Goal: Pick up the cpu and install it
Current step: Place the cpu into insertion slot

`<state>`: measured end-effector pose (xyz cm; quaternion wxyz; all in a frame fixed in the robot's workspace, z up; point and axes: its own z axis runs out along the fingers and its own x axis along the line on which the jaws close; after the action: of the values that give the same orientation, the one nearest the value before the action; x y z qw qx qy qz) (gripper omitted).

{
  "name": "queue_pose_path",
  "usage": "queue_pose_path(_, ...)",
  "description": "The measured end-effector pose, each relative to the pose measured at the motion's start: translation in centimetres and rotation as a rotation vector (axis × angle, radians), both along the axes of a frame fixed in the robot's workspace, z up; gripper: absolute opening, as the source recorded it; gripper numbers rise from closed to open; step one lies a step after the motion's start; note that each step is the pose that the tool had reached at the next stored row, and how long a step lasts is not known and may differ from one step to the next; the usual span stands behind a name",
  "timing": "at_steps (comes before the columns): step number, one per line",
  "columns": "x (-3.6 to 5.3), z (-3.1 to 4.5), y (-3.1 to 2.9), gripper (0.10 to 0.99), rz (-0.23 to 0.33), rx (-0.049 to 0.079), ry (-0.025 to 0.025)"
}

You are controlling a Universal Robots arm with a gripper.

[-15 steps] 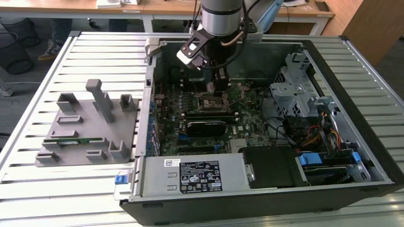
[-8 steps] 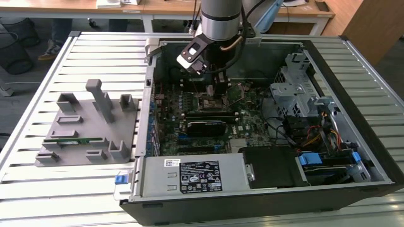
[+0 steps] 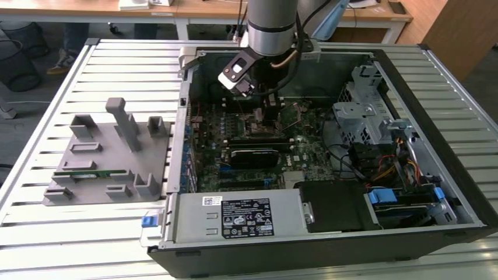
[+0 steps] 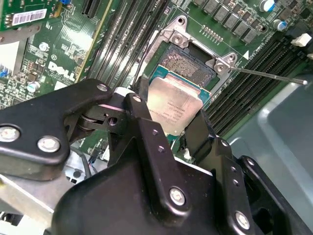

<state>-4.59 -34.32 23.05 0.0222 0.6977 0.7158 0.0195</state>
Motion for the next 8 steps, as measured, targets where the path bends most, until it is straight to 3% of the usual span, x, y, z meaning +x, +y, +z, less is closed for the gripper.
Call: queue_pose_path(8, -0.08, -0.90, 0.01, 0.545, 0.000, 0.000, 0.0000)
